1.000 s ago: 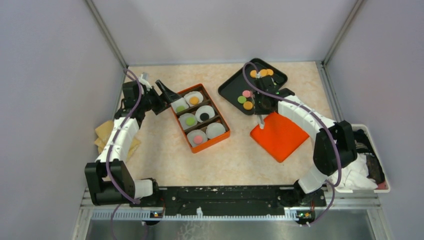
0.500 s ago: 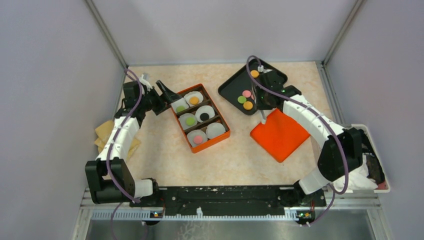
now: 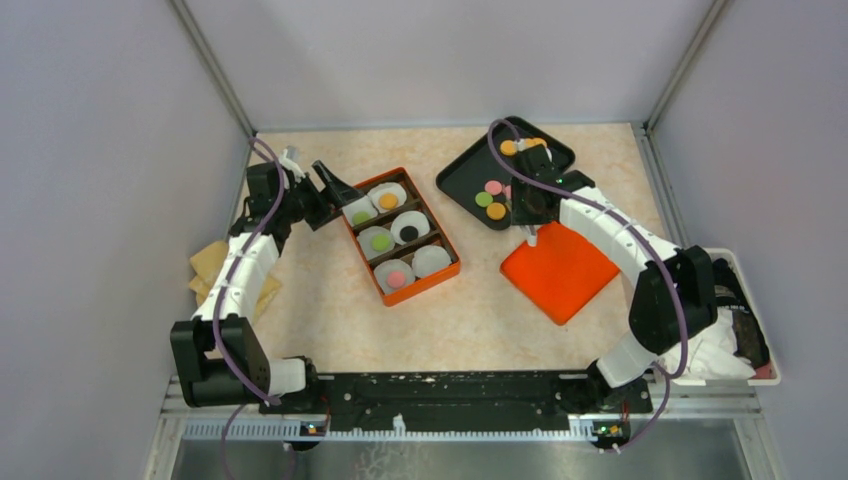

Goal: Pack the cookies

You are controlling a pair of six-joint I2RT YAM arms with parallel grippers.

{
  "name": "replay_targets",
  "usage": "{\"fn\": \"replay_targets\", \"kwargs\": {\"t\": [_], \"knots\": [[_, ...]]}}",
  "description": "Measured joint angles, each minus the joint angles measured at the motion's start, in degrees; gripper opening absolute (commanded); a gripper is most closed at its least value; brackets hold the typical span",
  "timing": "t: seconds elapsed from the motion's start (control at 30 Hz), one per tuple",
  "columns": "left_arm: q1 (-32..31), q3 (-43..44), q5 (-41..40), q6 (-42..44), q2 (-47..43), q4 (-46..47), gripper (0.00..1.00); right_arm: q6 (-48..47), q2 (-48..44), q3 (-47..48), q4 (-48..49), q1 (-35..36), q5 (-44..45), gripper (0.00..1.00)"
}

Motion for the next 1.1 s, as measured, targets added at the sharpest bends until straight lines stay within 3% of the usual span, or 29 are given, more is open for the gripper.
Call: {"fn": "replay_targets", "kwargs": {"t": [0.93, 1.0, 1.1], "knots": [[0.0, 0.0, 0.8, 0.0, 0.0, 0.0, 0.91, 0.1, 5.4, 3.8, -2.2, 0.0, 5.1, 0.41], [0.0, 0.0, 0.8, 0.0, 0.0, 0.0, 0.91, 0.1, 6.1, 4.2, -2.4, 0.0, 5.1, 0.4], [0.0, 0.0, 0.8, 0.0, 0.0, 0.0, 0.91, 0.3, 7.0, 5.0, -2.3, 0.0, 5.1, 0.29]]}}
